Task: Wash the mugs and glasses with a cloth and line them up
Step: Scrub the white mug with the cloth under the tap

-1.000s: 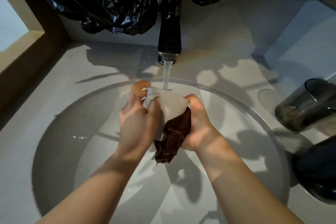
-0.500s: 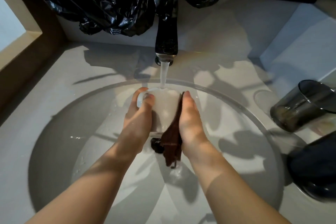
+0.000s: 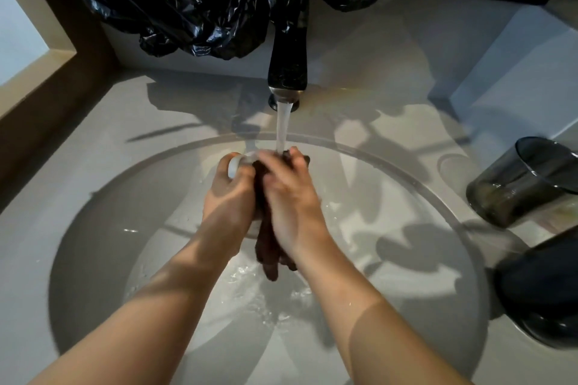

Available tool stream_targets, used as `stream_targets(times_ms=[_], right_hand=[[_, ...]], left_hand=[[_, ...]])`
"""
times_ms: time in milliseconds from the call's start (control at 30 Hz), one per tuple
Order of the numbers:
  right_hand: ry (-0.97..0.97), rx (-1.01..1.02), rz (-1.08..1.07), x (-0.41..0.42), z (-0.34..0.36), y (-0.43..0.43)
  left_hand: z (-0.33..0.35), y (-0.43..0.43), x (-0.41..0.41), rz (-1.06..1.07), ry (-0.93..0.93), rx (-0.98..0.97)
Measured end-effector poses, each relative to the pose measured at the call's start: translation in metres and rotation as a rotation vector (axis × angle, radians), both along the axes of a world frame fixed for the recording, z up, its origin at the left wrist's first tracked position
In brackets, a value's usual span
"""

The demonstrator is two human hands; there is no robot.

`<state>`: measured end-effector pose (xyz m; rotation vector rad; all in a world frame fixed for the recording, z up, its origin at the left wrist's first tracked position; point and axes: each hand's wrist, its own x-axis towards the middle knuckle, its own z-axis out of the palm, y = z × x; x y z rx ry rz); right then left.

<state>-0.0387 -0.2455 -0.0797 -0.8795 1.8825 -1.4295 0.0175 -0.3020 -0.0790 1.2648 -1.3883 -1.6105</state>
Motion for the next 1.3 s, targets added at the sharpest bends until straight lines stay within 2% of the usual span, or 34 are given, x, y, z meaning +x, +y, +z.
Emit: stream_targets(times_ms=[67, 100, 200, 233, 300, 367, 400, 433, 500, 567, 600, 633, 700, 733, 767, 800, 833, 900, 967, 1033, 1100, 1167, 1200, 1300], right_hand=[[0.179, 0.038, 0.064, 0.004, 0.005, 0.008], [0.177, 0.015, 0.047, -0.002, 0.006, 0.008], [-0.125, -0.013, -0.088, -0.026, 0.01, -0.002], [-0.165, -0.043, -0.118, -0.026, 0.01, -0.004], [0.007, -0.055, -0.089, -0.012, 0.006, 0.0], [0.236, 0.043, 0.032, 0.001, 0.0, 0.004], [0.24, 0.041, 0.038, 0.0, 0.0, 0.004], [0.184, -0.01, 0.018, -0.006, 0.001, 0.001], [-0.054, -0.106, -0.068, -0.023, 0.008, -0.005], [-0.268, -0.082, -0.112, -0.028, 0.013, -0.006], [-0.261, -0.059, -0.108, -0.022, 0.013, -0.001], [-0.14, -0.031, -0.075, -0.014, 0.013, 0.004], [0.248, 0.057, 0.049, 0.004, 0.015, 0.013], [0.33, 0.07, 0.08, 0.003, 0.011, 0.012], [0.291, 0.053, 0.083, -0.001, 0.012, 0.009], [0.161, -0.008, 0.042, -0.01, 0.008, 0.003], [-0.01, -0.088, -0.013, -0.018, 0.008, -0.002], [-0.403, -0.104, -0.068, -0.033, 0.008, -0.006], [-0.506, -0.076, -0.029, -0.029, 0.002, 0.002], [-0.268, -0.034, 0.007, -0.016, 0.003, 0.007], [0.079, -0.029, 0.049, -0.001, 0.008, 0.01], [0.134, -0.108, -0.003, -0.005, 0.006, 0.008], [0.025, -0.145, -0.043, -0.012, 0.004, 0.004], [-0.653, -0.064, -0.169, -0.031, 0.007, -0.006]], left_hand=[[0.002, 0.0, 0.0, -0.029, 0.006, -0.026], [0.002, 0.001, 0.0, -0.058, -0.008, -0.037], [0.001, 0.006, 0.0, -0.1, -0.036, -0.087], [0.002, 0.007, 0.0, -0.112, -0.055, -0.102], [0.003, 0.007, 0.001, -0.111, -0.059, -0.08], [0.004, 0.006, 0.003, -0.112, -0.002, -0.044], [0.005, 0.005, 0.004, -0.116, 0.026, -0.049], [0.005, 0.005, 0.004, -0.125, 0.025, -0.077], [0.005, 0.005, 0.004, -0.122, -0.007, -0.118], [0.002, 0.006, 0.003, -0.079, -0.006, -0.12], [0.002, 0.006, 0.002, -0.052, 0.012, -0.113], [0.004, 0.006, 0.002, -0.027, 0.026, -0.091], [0.005, 0.005, 0.002, 0.014, 0.037, -0.058], [0.005, 0.003, 0.002, 0.029, 0.045, -0.041], [0.006, 0.002, 0.001, 0.05, 0.059, -0.008], [0.006, 0.001, 0.001, 0.069, 0.068, 0.01], [0.007, 0.001, 0.0, 0.084, 0.074, 0.024], [0.009, 0.003, -0.002, 0.111, 0.096, 0.051], [0.011, 0.005, -0.003, 0.151, 0.122, 0.091], [0.011, 0.004, -0.002, 0.149, 0.132, 0.093], [0.011, 0.003, 0.001, 0.097, 0.11, 0.082], [0.011, 0.004, 0.002, 0.057, 0.103, 0.063], [0.01, 0.004, 0.003, 0.052, 0.095, 0.058], [0.013, 0.003, 0.002, 0.096, 0.131, 0.119]])
